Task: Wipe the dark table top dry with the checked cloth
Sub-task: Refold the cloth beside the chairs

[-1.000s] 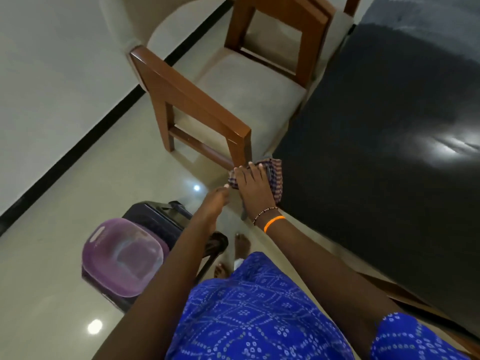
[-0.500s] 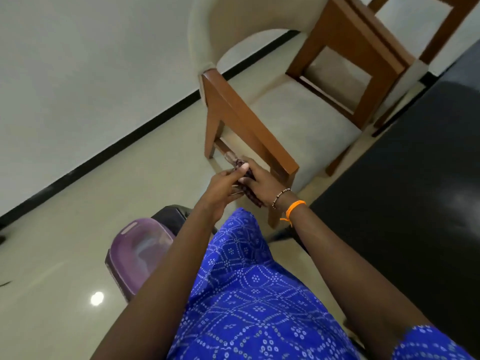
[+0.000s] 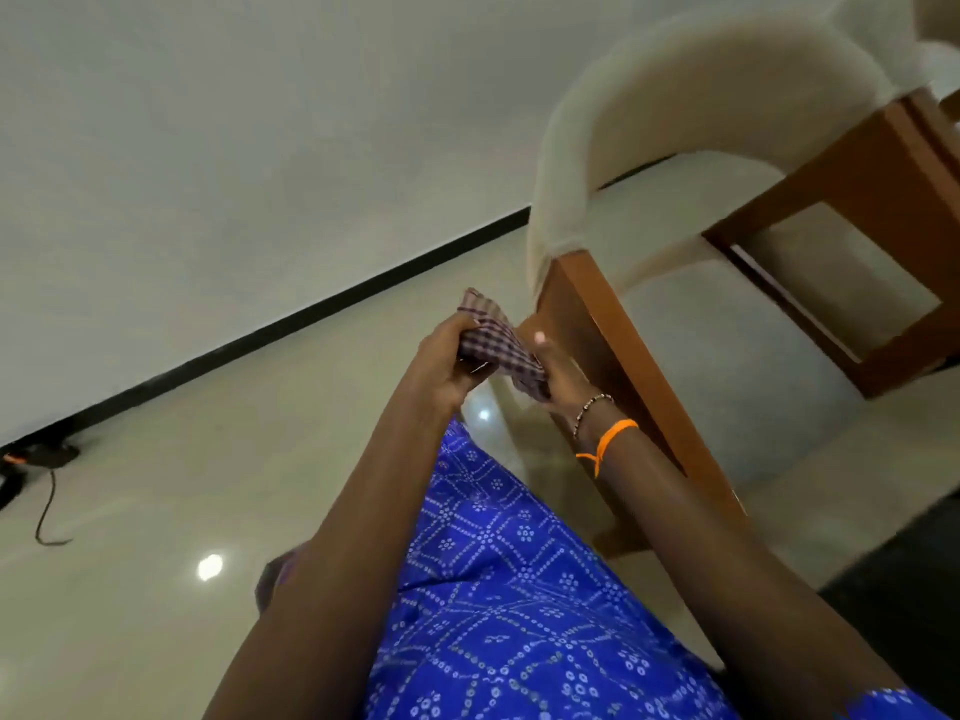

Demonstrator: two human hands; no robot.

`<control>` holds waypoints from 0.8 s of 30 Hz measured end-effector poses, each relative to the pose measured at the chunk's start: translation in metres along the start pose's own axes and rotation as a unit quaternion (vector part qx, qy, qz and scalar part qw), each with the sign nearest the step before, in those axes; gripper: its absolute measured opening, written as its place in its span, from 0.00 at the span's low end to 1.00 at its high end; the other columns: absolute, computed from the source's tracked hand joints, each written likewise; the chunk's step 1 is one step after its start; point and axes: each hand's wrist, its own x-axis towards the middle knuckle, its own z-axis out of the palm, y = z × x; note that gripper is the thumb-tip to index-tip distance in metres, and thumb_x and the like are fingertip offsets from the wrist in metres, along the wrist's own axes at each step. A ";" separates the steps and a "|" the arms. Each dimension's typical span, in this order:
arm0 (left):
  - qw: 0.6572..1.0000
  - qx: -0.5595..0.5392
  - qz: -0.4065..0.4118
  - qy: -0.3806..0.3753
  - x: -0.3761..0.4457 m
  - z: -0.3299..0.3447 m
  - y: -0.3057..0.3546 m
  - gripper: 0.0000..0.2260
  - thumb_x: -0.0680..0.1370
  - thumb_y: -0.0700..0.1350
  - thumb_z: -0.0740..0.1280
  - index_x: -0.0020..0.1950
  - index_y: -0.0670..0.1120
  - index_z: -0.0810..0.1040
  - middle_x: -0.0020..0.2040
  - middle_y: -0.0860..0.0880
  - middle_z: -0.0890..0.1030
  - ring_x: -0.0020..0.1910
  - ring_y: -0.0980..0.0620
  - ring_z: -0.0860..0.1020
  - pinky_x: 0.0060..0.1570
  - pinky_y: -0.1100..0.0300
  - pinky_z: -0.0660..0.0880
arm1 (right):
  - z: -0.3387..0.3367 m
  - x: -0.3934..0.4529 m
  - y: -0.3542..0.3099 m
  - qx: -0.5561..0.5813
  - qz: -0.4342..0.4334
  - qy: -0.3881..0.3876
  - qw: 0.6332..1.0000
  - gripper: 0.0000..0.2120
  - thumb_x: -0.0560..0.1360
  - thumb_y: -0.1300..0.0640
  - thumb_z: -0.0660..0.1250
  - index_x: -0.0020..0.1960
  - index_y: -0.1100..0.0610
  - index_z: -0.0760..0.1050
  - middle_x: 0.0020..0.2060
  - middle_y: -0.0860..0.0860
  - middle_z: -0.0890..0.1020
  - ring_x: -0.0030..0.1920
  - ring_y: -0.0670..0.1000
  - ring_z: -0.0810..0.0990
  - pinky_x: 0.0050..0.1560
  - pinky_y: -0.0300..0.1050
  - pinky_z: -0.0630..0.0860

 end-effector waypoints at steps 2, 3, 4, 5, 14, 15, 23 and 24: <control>1.000 0.003 -0.014 -0.009 0.044 0.001 0.042 0.12 0.73 0.40 0.62 0.55 0.40 0.73 0.45 0.44 0.79 0.44 0.49 0.78 0.42 0.56 0.76 | 0.021 0.043 -0.018 0.073 0.082 -0.006 0.994 0.27 0.82 0.47 0.48 0.68 0.67 0.65 0.63 0.66 0.73 0.55 0.71 0.74 0.60 0.57 0.72; 1.000 0.012 -0.021 -0.009 0.064 0.003 0.059 0.11 0.73 0.40 0.61 0.54 0.40 0.73 0.44 0.44 0.79 0.43 0.49 0.77 0.41 0.56 0.76 | 0.029 0.062 -0.026 0.133 0.109 -0.021 0.985 0.26 0.81 0.43 0.49 0.66 0.62 0.69 0.57 0.62 0.75 0.48 0.66 0.77 0.55 0.55 0.75; 0.999 0.018 -0.032 -0.014 0.087 0.005 0.084 0.09 0.73 0.40 0.61 0.52 0.40 0.74 0.42 0.44 0.79 0.41 0.49 0.77 0.40 0.57 0.76 | 0.040 0.088 -0.042 0.200 0.118 -0.028 0.972 0.25 0.80 0.43 0.50 0.61 0.60 0.72 0.51 0.60 0.77 0.43 0.62 0.77 0.49 0.52 0.76; 0.999 0.027 -0.042 -0.020 0.107 0.006 0.107 0.06 0.74 0.40 0.60 0.48 0.41 0.75 0.39 0.44 0.79 0.39 0.49 0.77 0.39 0.58 0.76 | 0.051 0.112 -0.060 0.264 0.123 -0.027 0.956 0.21 0.81 0.44 0.50 0.55 0.59 0.74 0.45 0.58 0.78 0.41 0.59 0.77 0.45 0.49 0.76; 0.973 0.226 0.040 0.000 0.220 0.011 0.300 0.09 0.74 0.41 0.62 0.51 0.41 0.76 0.40 0.47 0.78 0.39 0.51 0.76 0.38 0.59 0.75 | 0.104 0.260 -0.238 0.236 -0.025 0.177 0.955 0.21 0.75 0.73 0.62 0.67 0.69 0.63 0.62 0.66 0.74 0.54 0.55 0.75 0.56 0.52 0.74; 0.971 0.233 0.049 -0.014 0.229 0.019 0.314 0.09 0.74 0.42 0.63 0.52 0.41 0.77 0.41 0.47 0.79 0.40 0.51 0.77 0.39 0.59 0.75 | 0.102 0.271 -0.253 0.224 -0.038 0.196 0.954 0.22 0.74 0.73 0.62 0.67 0.69 0.62 0.64 0.66 0.72 0.56 0.56 0.74 0.59 0.53 0.72; 0.944 0.294 0.107 -0.101 0.309 0.116 0.369 0.03 0.74 0.42 0.68 0.41 0.48 0.79 0.38 0.52 0.82 0.32 0.62 0.81 0.29 0.71 0.75 | 0.026 0.330 -0.354 0.158 -0.070 0.207 0.963 0.25 0.77 0.63 0.63 0.70 0.58 0.57 0.66 0.58 0.69 0.55 0.53 0.71 0.50 0.44 0.72; 0.939 0.307 0.108 -0.112 0.323 0.134 0.372 0.04 0.74 0.41 0.68 0.41 0.48 0.79 0.38 0.52 0.82 0.32 0.62 0.80 0.28 0.71 0.74 | 0.010 0.337 -0.365 0.145 -0.059 0.195 0.968 0.27 0.77 0.61 0.63 0.71 0.57 0.55 0.67 0.58 0.68 0.55 0.53 0.71 0.48 0.42 0.73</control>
